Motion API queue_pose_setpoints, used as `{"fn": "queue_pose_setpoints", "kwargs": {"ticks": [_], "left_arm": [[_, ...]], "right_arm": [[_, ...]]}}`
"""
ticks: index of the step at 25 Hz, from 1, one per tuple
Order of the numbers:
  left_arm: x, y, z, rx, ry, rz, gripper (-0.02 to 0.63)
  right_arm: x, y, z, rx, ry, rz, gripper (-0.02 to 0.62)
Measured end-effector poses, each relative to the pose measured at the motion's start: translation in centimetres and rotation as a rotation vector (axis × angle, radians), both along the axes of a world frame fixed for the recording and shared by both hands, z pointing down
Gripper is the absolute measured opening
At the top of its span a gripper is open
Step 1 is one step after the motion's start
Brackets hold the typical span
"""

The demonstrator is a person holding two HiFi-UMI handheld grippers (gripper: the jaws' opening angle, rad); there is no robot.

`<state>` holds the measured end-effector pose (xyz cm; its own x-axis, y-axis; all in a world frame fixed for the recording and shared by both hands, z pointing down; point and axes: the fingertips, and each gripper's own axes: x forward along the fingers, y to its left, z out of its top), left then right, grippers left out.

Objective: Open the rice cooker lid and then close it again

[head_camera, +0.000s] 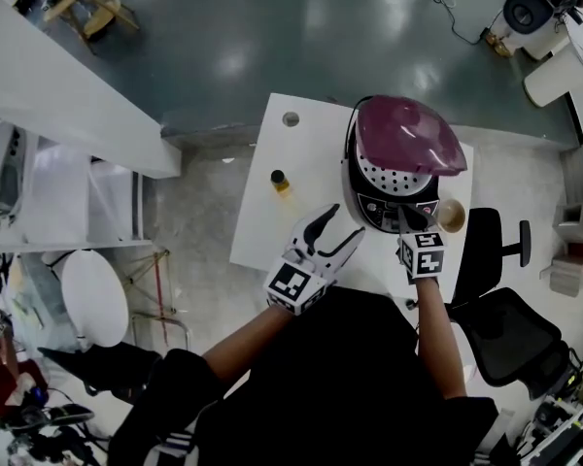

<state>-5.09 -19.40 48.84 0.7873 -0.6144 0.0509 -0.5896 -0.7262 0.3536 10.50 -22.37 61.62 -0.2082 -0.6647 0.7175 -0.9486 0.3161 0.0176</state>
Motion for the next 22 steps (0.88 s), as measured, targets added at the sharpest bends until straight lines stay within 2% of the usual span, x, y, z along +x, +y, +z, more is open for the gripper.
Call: {"fn": "queue_pose_setpoints", "kwargs": {"ticks": [4, 11, 15, 19, 22], "left_arm": [[-0.1, 0.1, 0.4, 0.000, 0.003, 0.010, 0.233], [0.9, 0.8, -0.2, 0.030, 0.019, 0.051, 0.233], [1.2, 1.4, -0.1, 0.025, 0.031, 0.059, 0.233], [1.3, 1.6, 0.6, 0.003, 0.040, 0.068, 0.233], [1.5, 1.3, 1.1, -0.031, 0.059, 0.076, 0.233]], "right_arm": [[0.2, -0.1, 0.4, 0.005, -0.051, 0.034, 0.000], [0.1, -0.1, 0.2, -0.041, -0.135, 0.076, 0.000], [0.2, 0.0, 0.5, -0.025, -0.098, 0.082, 0.000], [0.0, -0.1, 0.4, -0.020, -0.038, 0.043, 0.000], [-0.2, -0.3, 0.2, -0.020, -0.044, 0.054, 0.000]]}}
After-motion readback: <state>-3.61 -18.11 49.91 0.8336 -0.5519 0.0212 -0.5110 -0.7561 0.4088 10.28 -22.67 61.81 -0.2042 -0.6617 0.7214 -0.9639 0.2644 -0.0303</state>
